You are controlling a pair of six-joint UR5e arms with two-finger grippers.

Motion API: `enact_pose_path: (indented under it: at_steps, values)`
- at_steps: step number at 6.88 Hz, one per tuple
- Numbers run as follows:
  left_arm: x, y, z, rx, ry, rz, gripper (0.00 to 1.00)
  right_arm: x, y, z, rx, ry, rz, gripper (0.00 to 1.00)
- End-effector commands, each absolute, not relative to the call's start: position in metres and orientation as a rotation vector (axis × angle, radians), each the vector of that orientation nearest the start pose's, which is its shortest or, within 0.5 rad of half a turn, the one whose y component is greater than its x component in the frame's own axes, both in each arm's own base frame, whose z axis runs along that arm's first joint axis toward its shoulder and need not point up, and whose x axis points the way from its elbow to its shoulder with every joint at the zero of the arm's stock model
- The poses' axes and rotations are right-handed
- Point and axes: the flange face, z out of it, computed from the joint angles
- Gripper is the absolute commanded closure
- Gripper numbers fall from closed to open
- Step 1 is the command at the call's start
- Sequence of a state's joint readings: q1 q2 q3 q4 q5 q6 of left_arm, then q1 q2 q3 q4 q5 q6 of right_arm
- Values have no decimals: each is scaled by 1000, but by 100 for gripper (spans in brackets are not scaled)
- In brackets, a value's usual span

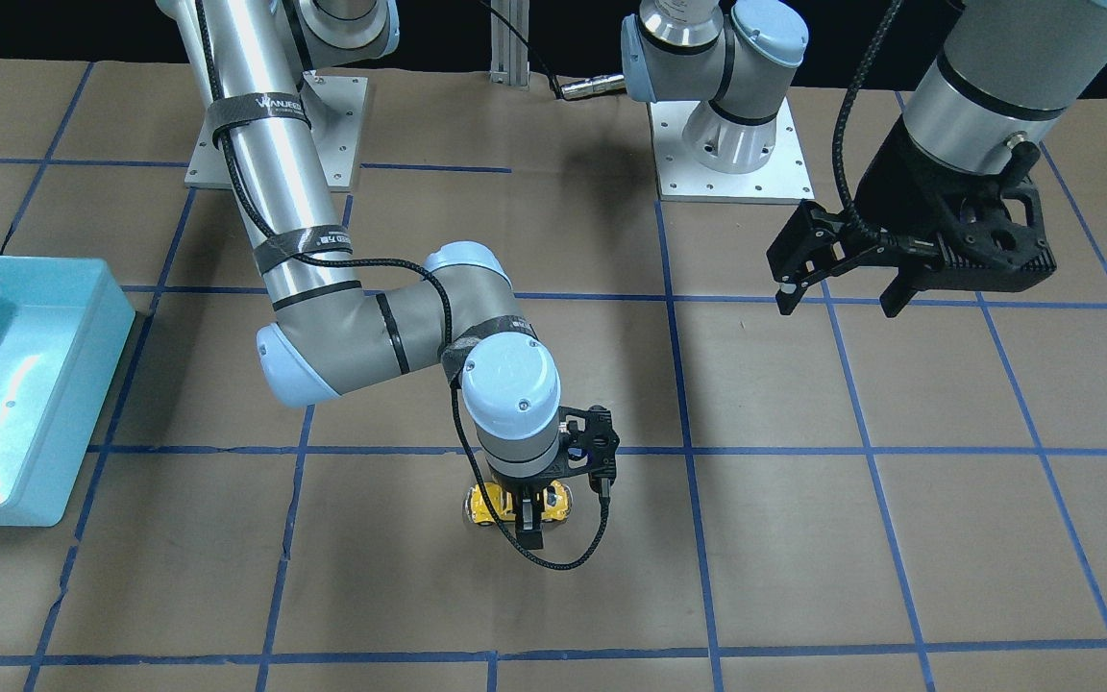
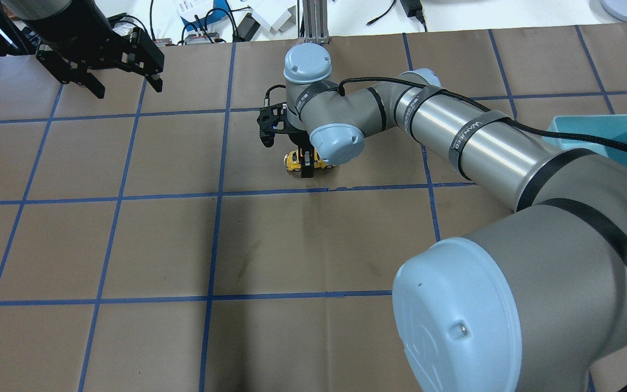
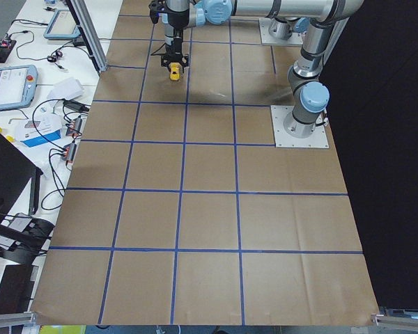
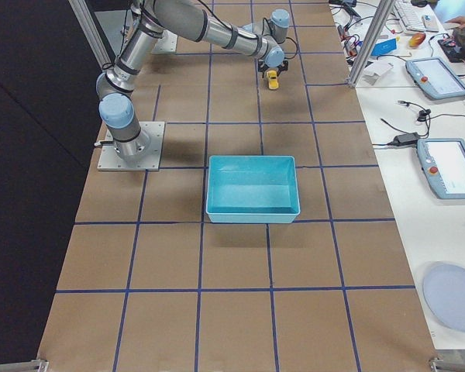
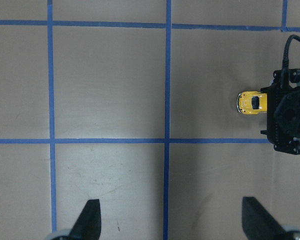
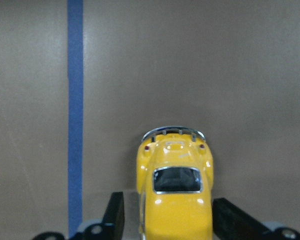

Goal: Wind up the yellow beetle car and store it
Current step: 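Close the right gripper on the yellow car, then lift the car and carry it into the light-blue bin with the right gripper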

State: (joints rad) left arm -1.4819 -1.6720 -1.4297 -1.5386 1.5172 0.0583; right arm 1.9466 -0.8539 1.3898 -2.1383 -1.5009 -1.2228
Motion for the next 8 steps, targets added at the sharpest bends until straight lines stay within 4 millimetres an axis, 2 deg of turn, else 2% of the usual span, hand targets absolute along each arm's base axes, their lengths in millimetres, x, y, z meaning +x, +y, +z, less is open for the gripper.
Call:
enact_pose_path:
  at_steps: [1,2,3,4,5,6,7,8]
  values:
    - [-90,-552,509,-46,3187,-121,0,391,-618,189,-2236,2184,-71,77]
    - [-90,-551,510,-46,3184,-123,0,389,-622,204,-2259,2186,-98,77]
    - [-90,-551,510,-43,3184,-123,0,378,-625,236,-2303,2225,-118,79]
    - [-89,-551,511,-46,3181,-125,0,356,-622,275,-2277,2274,-104,80]
    - [-89,-551,510,-46,3181,-122,0,307,-627,319,-2196,2351,-75,80]
    - [-89,-551,510,-44,3181,-122,0,235,-631,357,-2062,2455,-36,78]
    - [-90,-551,510,-44,3182,-123,0,172,-630,387,-1938,2543,3,78]
    - [-90,-551,510,-46,3182,-123,0,110,-632,408,-1821,2661,17,80]
